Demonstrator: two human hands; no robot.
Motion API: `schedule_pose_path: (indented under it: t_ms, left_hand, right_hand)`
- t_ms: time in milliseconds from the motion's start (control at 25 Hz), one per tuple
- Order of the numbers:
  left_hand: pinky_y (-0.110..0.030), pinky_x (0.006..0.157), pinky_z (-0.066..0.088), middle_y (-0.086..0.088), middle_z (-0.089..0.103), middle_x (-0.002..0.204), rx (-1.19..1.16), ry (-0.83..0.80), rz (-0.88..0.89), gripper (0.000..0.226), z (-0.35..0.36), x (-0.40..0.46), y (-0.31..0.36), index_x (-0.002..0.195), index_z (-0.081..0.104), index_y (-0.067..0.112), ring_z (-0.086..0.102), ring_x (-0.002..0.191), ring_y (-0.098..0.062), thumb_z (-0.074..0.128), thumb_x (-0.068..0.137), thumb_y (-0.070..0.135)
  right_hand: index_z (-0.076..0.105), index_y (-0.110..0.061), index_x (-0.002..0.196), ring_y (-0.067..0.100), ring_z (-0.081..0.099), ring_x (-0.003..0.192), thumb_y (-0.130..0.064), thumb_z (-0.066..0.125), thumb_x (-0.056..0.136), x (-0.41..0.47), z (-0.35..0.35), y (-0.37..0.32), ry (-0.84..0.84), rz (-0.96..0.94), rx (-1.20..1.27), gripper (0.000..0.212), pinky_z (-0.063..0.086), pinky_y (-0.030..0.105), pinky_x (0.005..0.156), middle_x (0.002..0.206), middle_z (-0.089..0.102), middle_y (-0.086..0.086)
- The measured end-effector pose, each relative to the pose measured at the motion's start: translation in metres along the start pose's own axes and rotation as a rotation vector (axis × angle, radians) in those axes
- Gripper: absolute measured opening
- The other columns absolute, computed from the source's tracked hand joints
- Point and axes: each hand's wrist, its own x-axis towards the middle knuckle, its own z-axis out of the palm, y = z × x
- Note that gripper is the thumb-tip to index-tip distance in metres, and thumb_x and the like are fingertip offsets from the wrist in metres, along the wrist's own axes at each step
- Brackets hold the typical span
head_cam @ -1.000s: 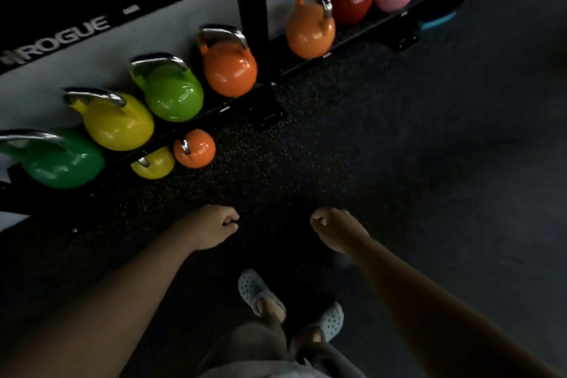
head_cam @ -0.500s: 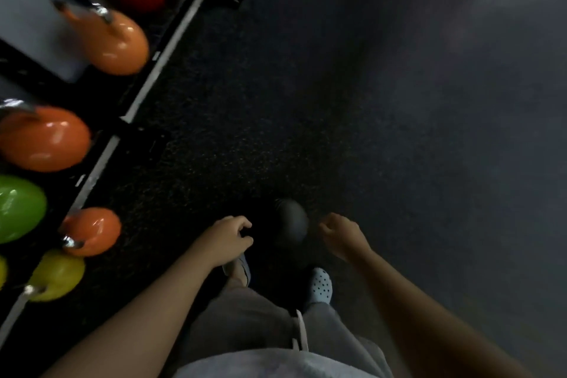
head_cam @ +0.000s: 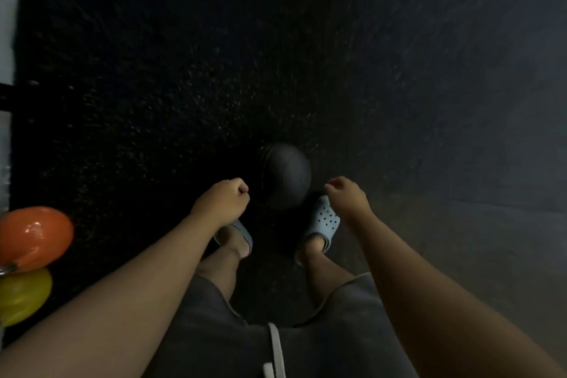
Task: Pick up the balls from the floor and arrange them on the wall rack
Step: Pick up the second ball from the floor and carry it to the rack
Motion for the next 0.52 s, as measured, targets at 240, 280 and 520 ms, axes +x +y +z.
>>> schedule_pose_path:
  t_ms: [240,280,520]
  left_hand:
    - [-0.040,0.086,0.052,-0.004,0.064,0.110,-0.305,0.036,-0.241,0.035,0.077,0.159,-0.052,0.133,0.060,0.017,0.061,0.094,-0.022,0.048,0.106,0.035]
    - [-0.043,0.089,0.054,-0.005,0.061,0.107,-0.446,0.076,-0.296,0.037,0.086,0.184,-0.054,0.136,0.056,0.015,0.060,0.094,-0.024,0.044,0.107,0.035]
    - [-0.045,0.095,0.055,-0.007,0.074,0.117,-1.279,-0.091,-0.438,0.056,0.111,0.275,-0.067,0.123,0.073,0.026,0.068,0.110,-0.031,0.050,0.092,0.067]
  right_hand:
    - [0.059,-0.011,0.139,0.034,0.066,0.117,-0.033,0.046,0.108,0.154,0.066,0.043,-0.008,0.157,0.120,0.040,0.055,0.055,0.104,0.133,0.066,0.017]
    - [0.058,-0.011,0.141,0.036,0.065,0.119,-0.035,0.045,0.109,0.177,0.077,0.047,-0.013,0.190,0.173,0.043,0.054,0.056,0.105,0.135,0.065,0.018]
    - [0.065,-0.030,0.134,0.034,0.063,0.117,-0.067,0.047,0.096,0.253,0.127,0.045,-0.290,0.430,0.807,0.056,0.050,0.055,0.104,0.127,0.069,0.005]
